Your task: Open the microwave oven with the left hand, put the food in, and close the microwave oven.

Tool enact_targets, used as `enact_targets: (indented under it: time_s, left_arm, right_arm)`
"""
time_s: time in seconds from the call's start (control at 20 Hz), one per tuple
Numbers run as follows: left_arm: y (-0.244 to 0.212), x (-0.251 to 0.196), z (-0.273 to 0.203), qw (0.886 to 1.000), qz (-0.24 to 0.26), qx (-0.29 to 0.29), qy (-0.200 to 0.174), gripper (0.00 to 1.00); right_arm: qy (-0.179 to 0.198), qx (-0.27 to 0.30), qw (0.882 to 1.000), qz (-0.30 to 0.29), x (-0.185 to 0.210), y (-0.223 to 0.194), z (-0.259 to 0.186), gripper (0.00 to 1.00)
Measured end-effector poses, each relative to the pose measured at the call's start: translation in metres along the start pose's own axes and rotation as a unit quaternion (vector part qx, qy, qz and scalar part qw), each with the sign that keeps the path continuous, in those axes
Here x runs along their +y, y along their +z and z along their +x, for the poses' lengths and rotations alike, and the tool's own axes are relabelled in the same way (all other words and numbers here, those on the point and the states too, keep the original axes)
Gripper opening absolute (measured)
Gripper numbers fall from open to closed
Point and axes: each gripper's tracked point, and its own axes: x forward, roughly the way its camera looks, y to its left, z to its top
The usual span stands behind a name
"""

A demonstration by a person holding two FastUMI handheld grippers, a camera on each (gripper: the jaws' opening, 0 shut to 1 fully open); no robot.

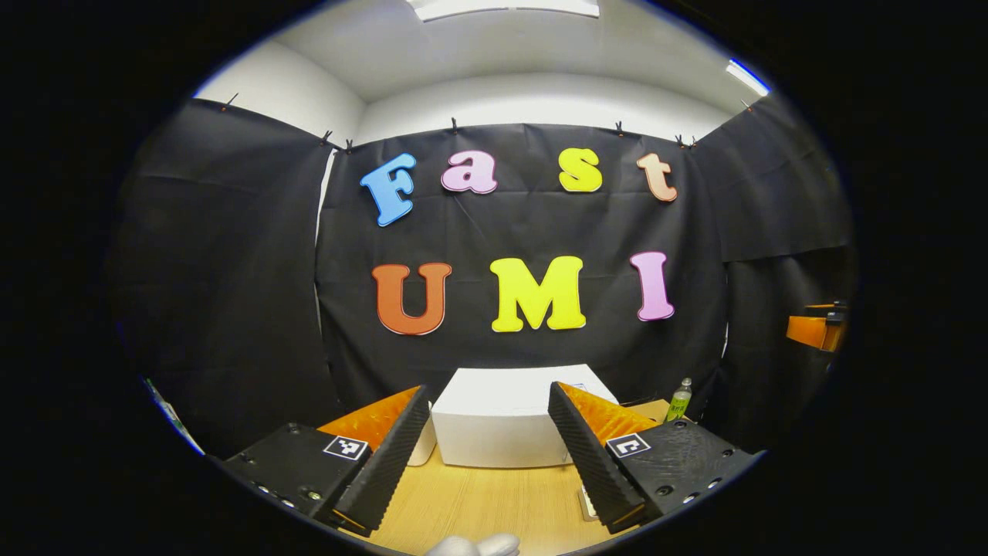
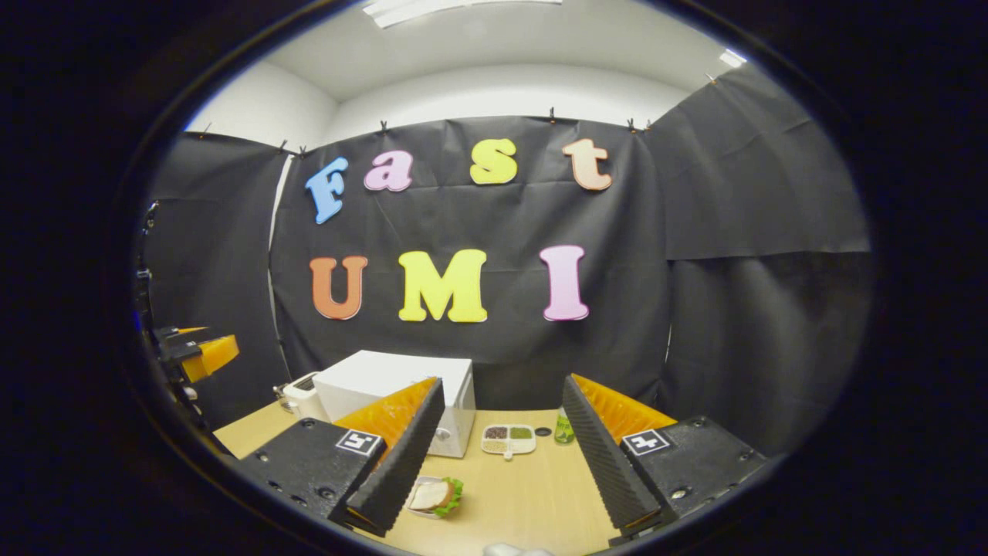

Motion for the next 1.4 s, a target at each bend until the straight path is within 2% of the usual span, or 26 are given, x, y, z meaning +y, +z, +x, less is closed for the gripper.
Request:
enact_targets:
  time_s: [0.05,0.15,0.2,0.25,0.3,0.6,0.75,1.0,1.05,1.1,1.4]
  left_arm:
    - [0.0,0.001,0.002,1.0,0.001,-0.001,0.0,0.96]
    - [0.0,0.001,0.007,1.0,0.002,-0.002,0.0,0.96]
    - [-0.001,0.001,0.008,1.0,0.001,-0.004,0.001,0.96]
    - [0.0,0.002,0.011,1.0,0.002,-0.005,0.001,0.96]
    - [-0.002,0.001,0.013,1.0,0.002,-0.005,-0.001,0.96]
    - [-0.022,-0.013,0.036,1.0,0.005,0.0,-0.011,0.96]
    - [-0.039,-0.033,0.058,1.0,-0.005,-0.02,-0.022,0.96]
    - [-0.108,-0.09,0.104,0.998,-0.005,0.007,-0.066,0.96]
    - [-0.126,-0.102,0.112,0.997,-0.005,0.02,-0.071,0.96]
    - [-0.14,-0.112,0.123,0.997,-0.002,0.027,-0.077,0.96]
    - [-0.226,-0.166,0.188,0.991,0.008,0.088,-0.098,0.96]
  right_arm:
    - [0.0,0.0,1.0,0.0,0.0,0.001,0.002,0.98]
    - [0.002,-0.001,1.0,0.0,0.003,0.002,0.004,0.98]
    - [0.003,-0.002,1.0,0.0,0.003,0.003,0.005,0.92]
    - [0.001,-0.001,1.0,-0.001,0.002,0.004,0.006,0.92]
    - [0.0,-0.001,1.0,-0.002,0.001,0.002,0.007,0.98]
    - [-0.009,0.009,1.0,0.0,-0.009,-0.003,0.012,0.98]
    - [-0.018,0.01,1.0,-0.006,-0.02,-0.003,0.012,0.98]
    - [-0.031,0.021,0.999,-0.012,-0.033,-0.007,0.011,0.98]
    - [-0.033,0.026,0.999,-0.016,-0.036,-0.008,0.011,0.98]
    - [-0.035,0.029,0.999,-0.021,-0.039,-0.01,0.01,0.92]
    - [-0.065,0.04,0.996,-0.036,-0.058,-0.017,0.007,0.92]
